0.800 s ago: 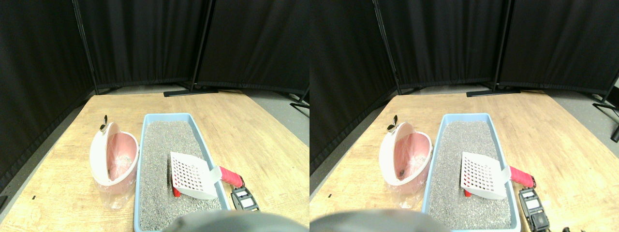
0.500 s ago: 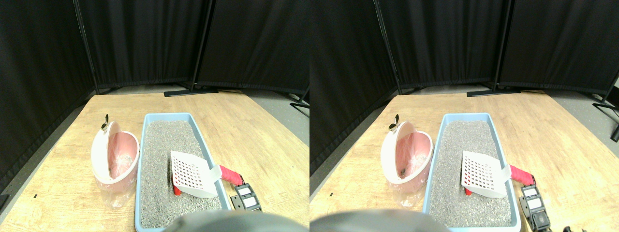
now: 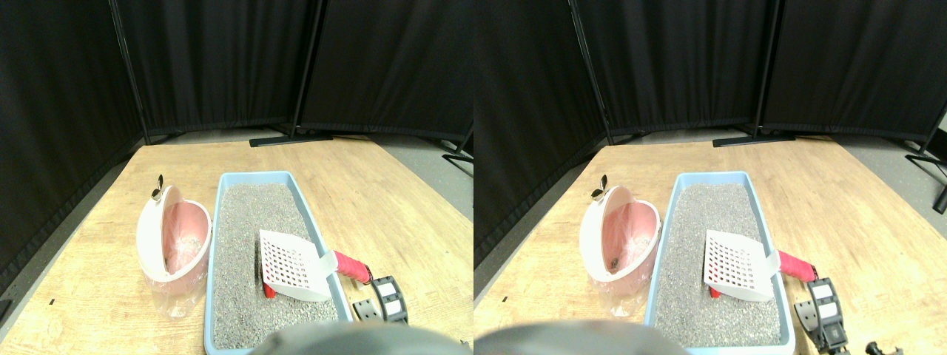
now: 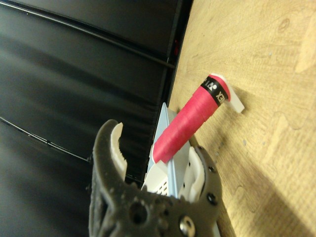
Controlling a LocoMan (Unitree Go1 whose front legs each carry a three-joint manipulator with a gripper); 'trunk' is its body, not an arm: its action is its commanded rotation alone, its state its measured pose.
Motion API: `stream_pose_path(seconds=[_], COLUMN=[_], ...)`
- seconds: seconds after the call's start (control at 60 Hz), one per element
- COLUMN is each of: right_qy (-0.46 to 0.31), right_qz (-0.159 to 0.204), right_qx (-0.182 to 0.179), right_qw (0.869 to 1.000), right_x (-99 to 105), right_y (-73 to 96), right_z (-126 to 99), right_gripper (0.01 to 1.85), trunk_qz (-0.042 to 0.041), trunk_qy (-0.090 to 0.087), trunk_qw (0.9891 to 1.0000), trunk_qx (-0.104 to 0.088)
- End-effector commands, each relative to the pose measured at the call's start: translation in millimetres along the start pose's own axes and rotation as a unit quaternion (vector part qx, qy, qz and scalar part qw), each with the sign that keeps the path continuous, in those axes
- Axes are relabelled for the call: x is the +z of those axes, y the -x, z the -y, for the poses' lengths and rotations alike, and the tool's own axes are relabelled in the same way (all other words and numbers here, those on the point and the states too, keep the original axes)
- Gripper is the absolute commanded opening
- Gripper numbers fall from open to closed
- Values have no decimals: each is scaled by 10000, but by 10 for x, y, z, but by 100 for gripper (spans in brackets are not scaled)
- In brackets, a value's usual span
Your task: Scoop (unimanual)
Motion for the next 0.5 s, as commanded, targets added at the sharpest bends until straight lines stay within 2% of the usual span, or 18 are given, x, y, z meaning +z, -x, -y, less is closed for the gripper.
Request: stream_pose_path(seconds=[0.017, 0.15, 0.5], right_qy=[-495, -619, -652], right_qz=[166, 98, -115], right_qx=[-66, -16, 37], right_qw=[9986, 9980, 9978], right_x=[-20, -67, -119], right_y=[-73, -150, -350], right_z=[40, 55, 78], right_gripper=[104, 110, 105], trunk_qz=[17, -1, -48], trunk_qy=[69, 102, 144], trunk_qw=[10000, 9999, 9999], trunk_qx=[-8, 31, 65])
